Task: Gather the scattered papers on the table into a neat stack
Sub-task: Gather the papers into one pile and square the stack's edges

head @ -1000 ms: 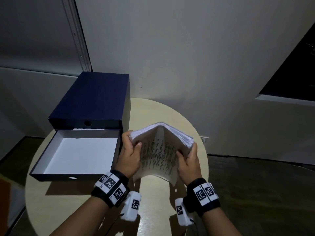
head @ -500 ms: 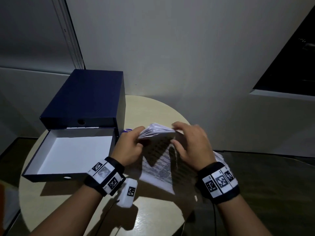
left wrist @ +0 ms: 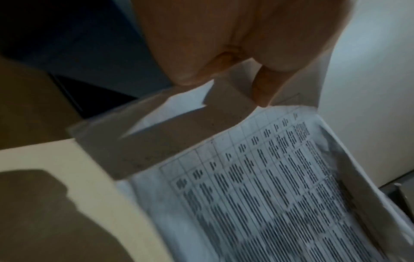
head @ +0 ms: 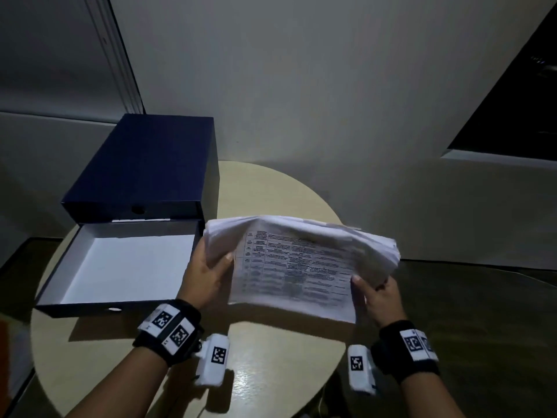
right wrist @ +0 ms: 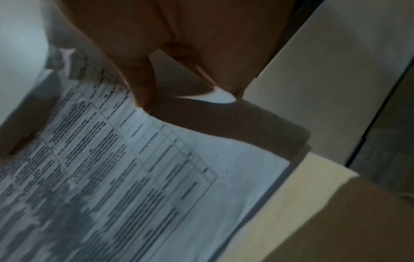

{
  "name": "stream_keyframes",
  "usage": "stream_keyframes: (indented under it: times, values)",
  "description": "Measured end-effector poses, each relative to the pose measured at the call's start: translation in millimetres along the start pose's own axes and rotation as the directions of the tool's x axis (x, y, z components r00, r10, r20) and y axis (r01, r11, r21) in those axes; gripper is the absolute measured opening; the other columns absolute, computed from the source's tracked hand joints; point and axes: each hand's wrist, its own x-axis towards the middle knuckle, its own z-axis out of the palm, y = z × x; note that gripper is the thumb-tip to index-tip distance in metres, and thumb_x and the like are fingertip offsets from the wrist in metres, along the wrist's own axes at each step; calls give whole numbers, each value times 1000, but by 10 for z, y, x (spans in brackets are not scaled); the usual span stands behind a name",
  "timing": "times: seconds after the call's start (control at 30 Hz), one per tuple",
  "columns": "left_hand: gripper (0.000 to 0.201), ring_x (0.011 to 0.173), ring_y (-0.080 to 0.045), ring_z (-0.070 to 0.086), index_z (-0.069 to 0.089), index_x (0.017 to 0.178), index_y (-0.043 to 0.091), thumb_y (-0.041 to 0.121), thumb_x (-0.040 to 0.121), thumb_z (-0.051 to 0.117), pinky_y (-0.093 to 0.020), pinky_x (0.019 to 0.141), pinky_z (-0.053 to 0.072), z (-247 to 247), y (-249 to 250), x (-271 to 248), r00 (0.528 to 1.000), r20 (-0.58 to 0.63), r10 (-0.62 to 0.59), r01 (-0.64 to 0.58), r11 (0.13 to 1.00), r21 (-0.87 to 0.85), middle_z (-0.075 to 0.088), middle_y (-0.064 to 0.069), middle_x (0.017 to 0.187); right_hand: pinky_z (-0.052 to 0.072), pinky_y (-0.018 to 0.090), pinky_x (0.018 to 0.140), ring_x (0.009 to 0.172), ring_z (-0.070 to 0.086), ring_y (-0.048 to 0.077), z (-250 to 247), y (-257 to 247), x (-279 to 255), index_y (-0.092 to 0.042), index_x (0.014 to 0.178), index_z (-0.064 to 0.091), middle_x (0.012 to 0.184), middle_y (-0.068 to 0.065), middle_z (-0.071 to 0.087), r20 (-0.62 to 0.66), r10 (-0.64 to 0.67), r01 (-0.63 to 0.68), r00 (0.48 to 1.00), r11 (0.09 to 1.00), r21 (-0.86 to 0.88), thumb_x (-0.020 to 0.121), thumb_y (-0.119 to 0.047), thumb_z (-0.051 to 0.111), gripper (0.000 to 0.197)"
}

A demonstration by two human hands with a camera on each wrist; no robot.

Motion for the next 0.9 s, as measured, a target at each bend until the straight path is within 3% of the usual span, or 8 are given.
stream_keyframes:
  times: [0.07,0.13,0.27,0.43,0.57,0.63,0.8,0.9]
  values:
    - [46,109,-15,62,53,127,20,4,87,68,-30,79,57,9,-190,-28,999,-32,15,-13,998,54,64,1,118,48,47,96,105,63,25,35,98,-59,-11,119,57,104,3,68,-24,24,-24,999,1000,-9,86,-5,70,36]
    - [42,107,-19,63,59,116,22,0,82,69,-37,84,56,45,-395,-60,1000,-24,-10,13,990,139,65,0,112,45,40,92,102,58,23,92,218,-129,-11,119,52,100,-2,62,-35,20,-23,999,996,-90,86,0,69,39]
    - [29,84,-33,64,59,92,17,-1,77,75,-52,75,56,103,-559,-136,986,-31,-165,167,982,86,64,-17,91,48,35,84,100,66,29,134,353,-132,-18,105,63,97,-2,69,-67,-61,47,996,981,-187,87,2,67,27]
    - [27,94,-27,61,58,99,11,-9,82,65,-34,76,50,70,-554,-84,993,-55,-108,113,990,80,63,-13,99,48,36,78,101,60,20,89,232,-156,-18,121,59,108,-2,65,-48,27,-33,999,991,-129,88,-14,69,34]
    - [28,102,-23,61,61,104,18,5,82,72,-42,84,53,73,-472,-127,998,-15,-61,59,995,-82,65,-5,109,46,28,62,89,58,14,147,99,-229,-17,108,60,100,-2,62,-125,-22,26,992,999,25,85,-11,72,27]
    - [24,101,-23,62,63,102,19,20,80,73,-44,84,54,83,-436,-102,998,-51,-33,28,994,-103,67,0,106,45,29,62,84,56,13,203,43,-224,-10,103,63,94,-2,62,-205,-75,85,976,995,43,86,-15,72,21]
    - [3,101,-25,61,66,93,20,19,90,67,-48,87,50,122,-451,12,993,-120,-2,-4,999,-50,69,-2,104,44,30,65,75,55,14,261,16,-138,-3,89,62,82,-1,61,-294,-130,137,947,991,3,87,-17,70,17]
    - [3,98,-17,61,65,91,18,15,91,65,-32,84,47,136,-449,39,993,-115,31,-35,999,-34,70,-7,104,47,33,71,77,56,12,247,48,-101,-5,93,62,85,-2,62,-303,-136,141,943,990,-3,87,-15,70,14]
